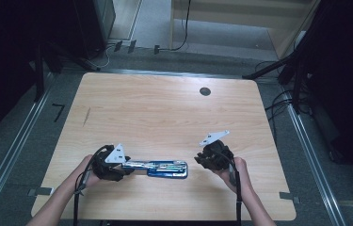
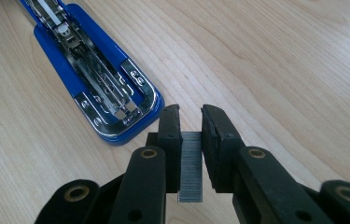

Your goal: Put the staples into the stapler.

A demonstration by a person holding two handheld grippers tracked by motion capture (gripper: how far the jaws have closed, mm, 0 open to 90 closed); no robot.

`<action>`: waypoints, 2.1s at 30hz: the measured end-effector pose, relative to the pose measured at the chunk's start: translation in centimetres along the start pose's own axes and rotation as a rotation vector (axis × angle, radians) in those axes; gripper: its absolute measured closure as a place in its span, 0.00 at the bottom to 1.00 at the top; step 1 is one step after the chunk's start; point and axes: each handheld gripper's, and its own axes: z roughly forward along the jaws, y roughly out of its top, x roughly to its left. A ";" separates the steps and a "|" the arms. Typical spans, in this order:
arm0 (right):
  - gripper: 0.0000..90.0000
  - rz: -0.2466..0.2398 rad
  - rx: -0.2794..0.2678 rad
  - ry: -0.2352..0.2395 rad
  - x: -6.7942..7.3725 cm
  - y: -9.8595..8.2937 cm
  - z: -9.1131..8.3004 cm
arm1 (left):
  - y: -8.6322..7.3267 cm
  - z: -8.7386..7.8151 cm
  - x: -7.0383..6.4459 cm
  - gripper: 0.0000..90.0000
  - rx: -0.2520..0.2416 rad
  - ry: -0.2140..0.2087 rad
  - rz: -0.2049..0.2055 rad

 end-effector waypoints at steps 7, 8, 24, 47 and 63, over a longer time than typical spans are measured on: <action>0.88 -0.021 -0.023 0.003 -0.4 0.8 -0.3 | 0.0 0.0 0.0 0.59 -0.003 0.000 0.003; 0.88 -0.023 -0.019 0.005 -0.3 1.0 -0.3 | 0.0 0.0 0.1 0.59 -0.005 -0.001 0.003; 0.88 -0.111 -0.035 0.057 0.1 3.0 0.4 | 0.0 0.1 0.1 0.59 -0.012 0.006 0.009; 0.88 -0.320 -0.036 0.190 2.9 4.8 2.5 | 0.1 -0.2 0.1 0.59 -0.015 0.003 0.008; 0.88 -0.399 -0.028 0.251 3.1 4.8 4.0 | 0.1 -0.2 0.1 0.59 -0.023 0.001 0.003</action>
